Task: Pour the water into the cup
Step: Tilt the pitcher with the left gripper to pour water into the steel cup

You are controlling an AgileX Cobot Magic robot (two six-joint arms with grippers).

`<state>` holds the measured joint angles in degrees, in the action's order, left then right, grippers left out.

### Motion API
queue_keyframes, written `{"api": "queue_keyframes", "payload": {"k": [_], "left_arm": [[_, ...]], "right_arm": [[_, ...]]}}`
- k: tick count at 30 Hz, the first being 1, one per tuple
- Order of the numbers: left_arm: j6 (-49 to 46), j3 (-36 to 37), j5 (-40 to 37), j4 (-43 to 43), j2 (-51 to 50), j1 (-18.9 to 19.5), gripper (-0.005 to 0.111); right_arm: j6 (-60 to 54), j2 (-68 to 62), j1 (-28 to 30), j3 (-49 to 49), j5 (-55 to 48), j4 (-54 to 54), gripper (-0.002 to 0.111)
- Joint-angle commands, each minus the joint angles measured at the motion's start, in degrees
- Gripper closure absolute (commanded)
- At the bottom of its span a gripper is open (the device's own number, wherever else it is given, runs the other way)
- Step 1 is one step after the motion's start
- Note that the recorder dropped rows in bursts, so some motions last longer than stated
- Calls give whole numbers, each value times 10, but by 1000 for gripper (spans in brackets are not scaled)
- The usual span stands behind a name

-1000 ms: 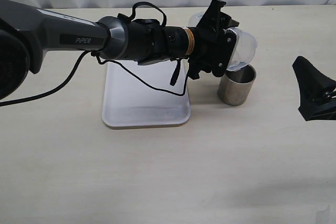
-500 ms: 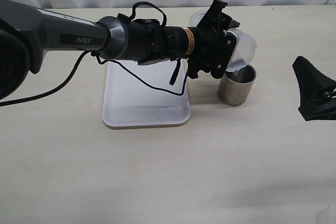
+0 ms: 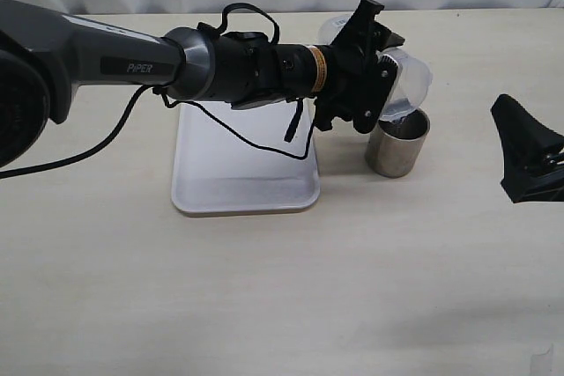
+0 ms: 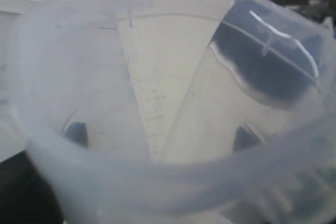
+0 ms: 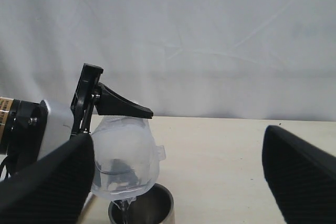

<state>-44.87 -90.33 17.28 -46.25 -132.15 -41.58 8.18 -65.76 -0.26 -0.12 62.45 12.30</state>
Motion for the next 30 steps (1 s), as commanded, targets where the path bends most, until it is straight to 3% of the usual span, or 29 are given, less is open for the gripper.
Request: {"api": "queue_keyframes", "payload": {"k": [1,30], "left_arm": [[-11,-7,24,5,6,-5,107],[-41,-7,27,54,6,-5,107]], "right_arm": [[1,-2,1,1,-2,6,27],[1,-2,1,1,-2,6,27]]}}
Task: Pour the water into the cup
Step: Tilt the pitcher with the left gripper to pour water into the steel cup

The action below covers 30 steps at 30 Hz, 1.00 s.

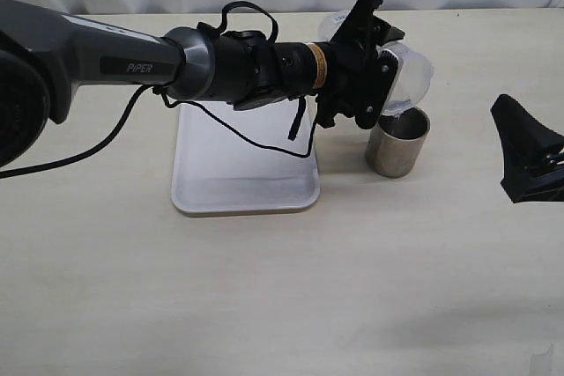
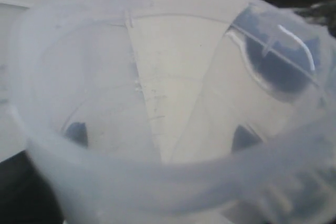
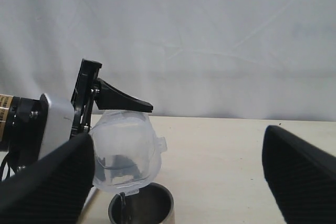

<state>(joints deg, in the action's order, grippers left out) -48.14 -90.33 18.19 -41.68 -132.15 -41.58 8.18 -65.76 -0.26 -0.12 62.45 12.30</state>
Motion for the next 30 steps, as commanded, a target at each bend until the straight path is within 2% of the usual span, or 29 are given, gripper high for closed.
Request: {"api": "queue_keyframes", "payload": {"k": [1,7,15,30], "left_arm": [[-12,-7,18,10,6,-5,107],[-17,-20,14,55,6,-5,107],[-19,-25,14,53,6,-5,107],[-77,-25,14,53,6,-5,107]], "right_arm": [[1,-2,1,1,-2,6,27],[1,-2,1,1,-2,6,27],[1,-2,1,1,-2,6,27],[1,-2,1,1,-2,6,27]]}}
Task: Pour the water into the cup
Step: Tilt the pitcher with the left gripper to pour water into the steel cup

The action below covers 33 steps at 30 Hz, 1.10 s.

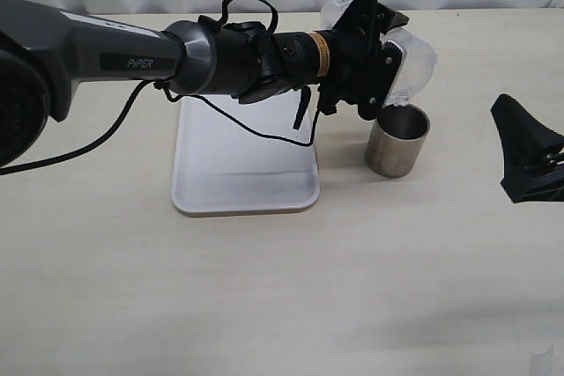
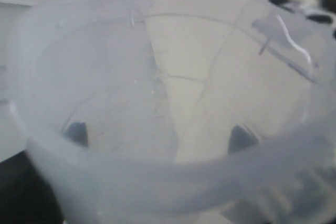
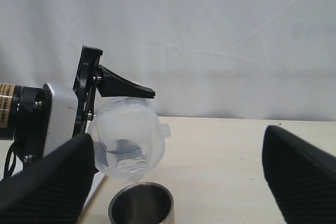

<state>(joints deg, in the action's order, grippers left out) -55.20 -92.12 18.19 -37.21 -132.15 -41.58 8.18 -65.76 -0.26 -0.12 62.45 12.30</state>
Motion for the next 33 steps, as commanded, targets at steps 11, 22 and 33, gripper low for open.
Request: {"api": "queue_keyframes", "payload": {"k": [11,22,33], "left_arm": [[-49,-7,14,10,6,-5,107],[-73,-7,14,10,6,-5,107],[-100,-7,20,11,6,-5,107]], "right_arm": [[1,-2,1,1,-7,6,27],[1,-2,1,1,-7,6,27],[1,-2,1,1,-7,6,27]]}}
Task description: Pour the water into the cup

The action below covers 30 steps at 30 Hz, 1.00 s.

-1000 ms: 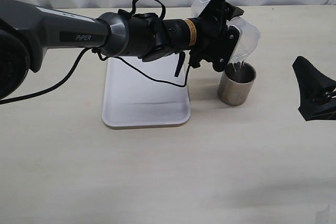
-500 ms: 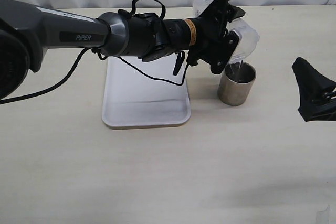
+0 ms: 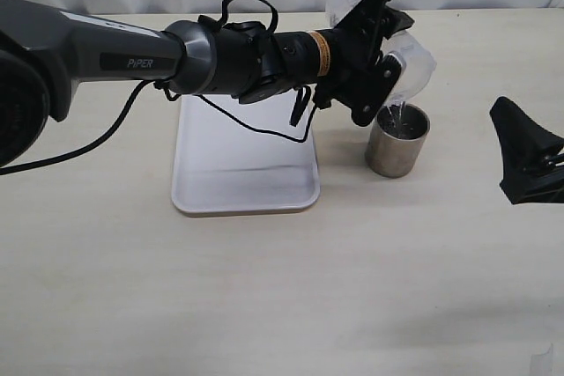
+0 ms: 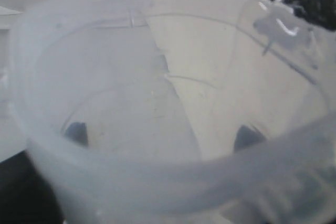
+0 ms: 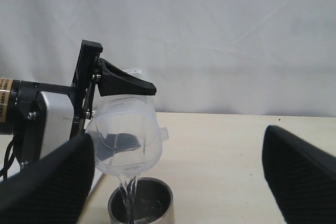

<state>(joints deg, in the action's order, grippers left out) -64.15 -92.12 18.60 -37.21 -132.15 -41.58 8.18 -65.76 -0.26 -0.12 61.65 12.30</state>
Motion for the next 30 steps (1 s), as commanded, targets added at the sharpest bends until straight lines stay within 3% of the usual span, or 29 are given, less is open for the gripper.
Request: {"api": "queue_keyframes", "payload": {"k": [1,30], "left_arm": [[-15,-7,15,11,6,-5,107],[-82,-7,36,20,6,-5,107]], "right_arm": [[1,-2,1,1,2,6,27],[1,-2,1,1,-2,6,27]]}}
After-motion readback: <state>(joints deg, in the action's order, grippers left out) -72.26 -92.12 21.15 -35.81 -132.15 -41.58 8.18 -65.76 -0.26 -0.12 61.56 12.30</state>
